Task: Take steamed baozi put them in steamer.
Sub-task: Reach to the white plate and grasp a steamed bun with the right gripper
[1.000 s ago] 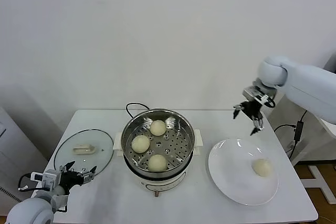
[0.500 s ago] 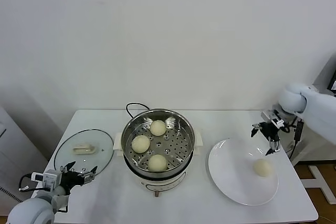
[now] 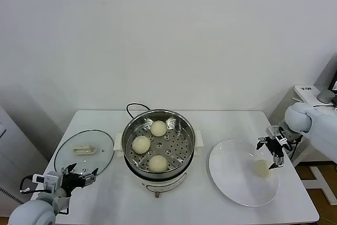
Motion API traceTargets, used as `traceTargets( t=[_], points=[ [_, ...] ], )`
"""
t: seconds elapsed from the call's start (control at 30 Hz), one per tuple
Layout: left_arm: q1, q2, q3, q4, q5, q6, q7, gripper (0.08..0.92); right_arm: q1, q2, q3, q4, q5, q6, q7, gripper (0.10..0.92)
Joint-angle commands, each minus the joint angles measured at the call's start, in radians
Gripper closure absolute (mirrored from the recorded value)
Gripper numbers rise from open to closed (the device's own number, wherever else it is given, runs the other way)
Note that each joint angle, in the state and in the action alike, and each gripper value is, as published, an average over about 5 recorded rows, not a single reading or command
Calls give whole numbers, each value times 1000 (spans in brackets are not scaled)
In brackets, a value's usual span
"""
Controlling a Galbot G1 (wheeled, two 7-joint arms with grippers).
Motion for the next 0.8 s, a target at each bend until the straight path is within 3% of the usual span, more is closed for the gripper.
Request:
traceTargets(
  t=[0.03, 0.4, 0.8],
  points=[
    [0, 0, 2, 1, 1, 1, 1, 177, -128, -14, 89, -2, -23, -11, 30, 203],
    [-2, -3, 8, 4, 6, 2, 0, 177, -184, 5, 150, -29, -46, -10, 58, 228],
    [2, -2, 5, -1, 6, 2, 0, 177, -180, 20, 157, -40, -41, -14, 28, 558]
  ],
)
